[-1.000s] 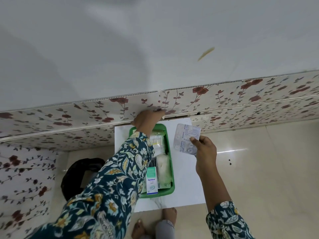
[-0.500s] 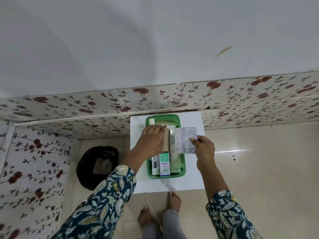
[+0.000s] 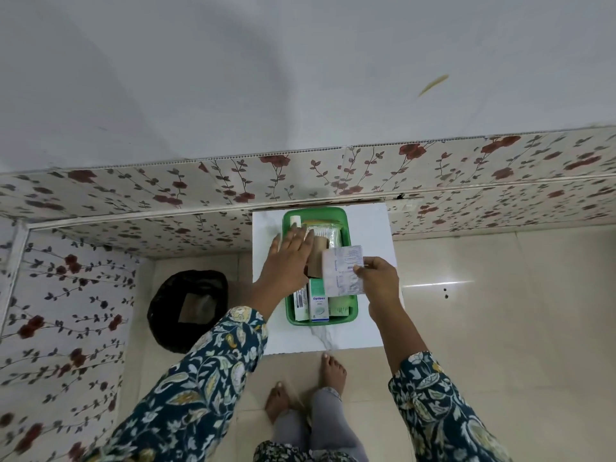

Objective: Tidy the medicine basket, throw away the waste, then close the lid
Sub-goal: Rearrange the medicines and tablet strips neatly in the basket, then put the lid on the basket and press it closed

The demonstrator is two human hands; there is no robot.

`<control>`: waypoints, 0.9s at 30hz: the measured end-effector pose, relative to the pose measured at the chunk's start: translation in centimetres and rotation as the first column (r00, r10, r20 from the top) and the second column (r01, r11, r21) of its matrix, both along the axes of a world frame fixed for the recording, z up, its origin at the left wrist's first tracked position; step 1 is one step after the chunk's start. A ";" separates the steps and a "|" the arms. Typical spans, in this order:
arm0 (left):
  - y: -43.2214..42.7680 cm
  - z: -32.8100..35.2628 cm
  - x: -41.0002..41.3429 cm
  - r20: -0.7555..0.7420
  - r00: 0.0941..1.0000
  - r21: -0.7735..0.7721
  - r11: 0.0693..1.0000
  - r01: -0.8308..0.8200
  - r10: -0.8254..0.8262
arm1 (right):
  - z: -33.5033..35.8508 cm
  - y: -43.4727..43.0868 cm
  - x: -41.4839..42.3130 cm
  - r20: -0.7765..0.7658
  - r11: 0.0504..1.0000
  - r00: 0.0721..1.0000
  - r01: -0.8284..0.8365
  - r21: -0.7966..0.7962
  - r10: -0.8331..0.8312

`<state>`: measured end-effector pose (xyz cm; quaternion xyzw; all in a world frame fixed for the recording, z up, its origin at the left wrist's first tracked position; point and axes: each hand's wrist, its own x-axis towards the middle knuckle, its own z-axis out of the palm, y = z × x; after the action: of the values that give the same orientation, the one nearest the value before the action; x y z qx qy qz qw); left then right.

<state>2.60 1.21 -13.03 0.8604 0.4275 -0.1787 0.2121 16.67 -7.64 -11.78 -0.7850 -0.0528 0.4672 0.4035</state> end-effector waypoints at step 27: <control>-1.8 -1.8 -6.8 0.156 0.468 -0.513 0.477 -0.714 0.869 | -8.6 -1.0 -0.8 0.236 0.812 0.820 -0.392 -0.431 0.522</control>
<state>-4.19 -0.63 -14.83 0.5114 0.6874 0.0436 0.5138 15.89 -8.68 -20.37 -0.8778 -0.2251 0.4085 0.1091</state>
